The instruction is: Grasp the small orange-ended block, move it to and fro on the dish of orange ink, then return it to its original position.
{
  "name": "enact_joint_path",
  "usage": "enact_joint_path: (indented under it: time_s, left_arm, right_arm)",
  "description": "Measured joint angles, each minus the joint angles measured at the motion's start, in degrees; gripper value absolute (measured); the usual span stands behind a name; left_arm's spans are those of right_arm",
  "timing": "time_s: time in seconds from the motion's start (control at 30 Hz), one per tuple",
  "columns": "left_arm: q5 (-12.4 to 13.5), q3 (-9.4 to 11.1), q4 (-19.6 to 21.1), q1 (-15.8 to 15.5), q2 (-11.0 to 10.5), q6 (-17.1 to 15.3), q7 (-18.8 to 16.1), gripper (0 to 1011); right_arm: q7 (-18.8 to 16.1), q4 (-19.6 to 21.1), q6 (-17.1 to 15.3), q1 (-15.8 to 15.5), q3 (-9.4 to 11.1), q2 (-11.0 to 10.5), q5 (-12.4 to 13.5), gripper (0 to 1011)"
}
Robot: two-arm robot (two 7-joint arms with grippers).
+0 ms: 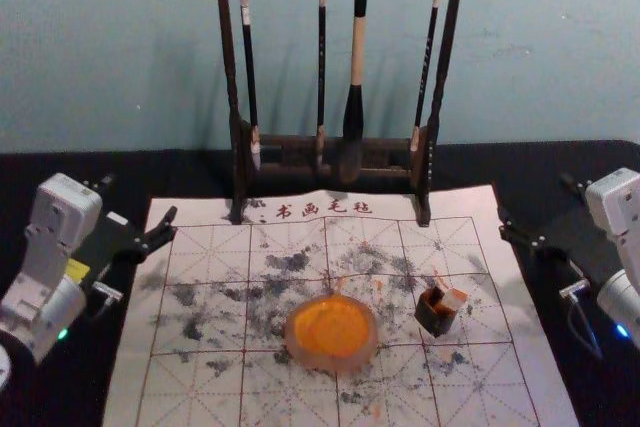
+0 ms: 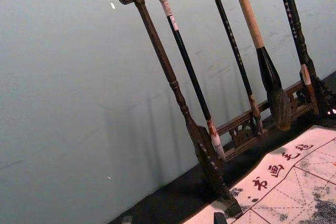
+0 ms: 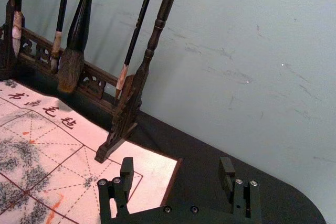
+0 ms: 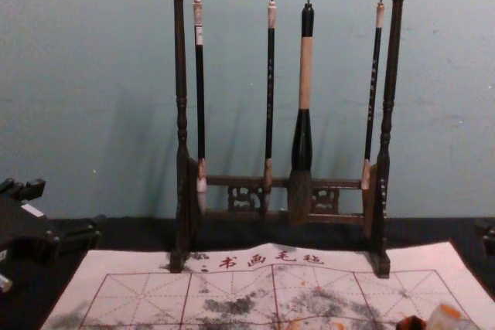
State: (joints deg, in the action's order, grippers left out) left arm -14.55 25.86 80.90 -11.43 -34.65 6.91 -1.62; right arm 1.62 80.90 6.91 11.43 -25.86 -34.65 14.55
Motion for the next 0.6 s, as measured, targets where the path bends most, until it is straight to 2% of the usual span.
enact_joint_path:
  time_s: [0.6]
  left_arm:
    - [0.0, 0.0, 0.0, 0.0, 0.0, 0.0, 0.0, 1001]
  right_arm:
    - [0.0, 0.0, 0.0, 0.0, 0.0, 0.0, 0.0, 1003]
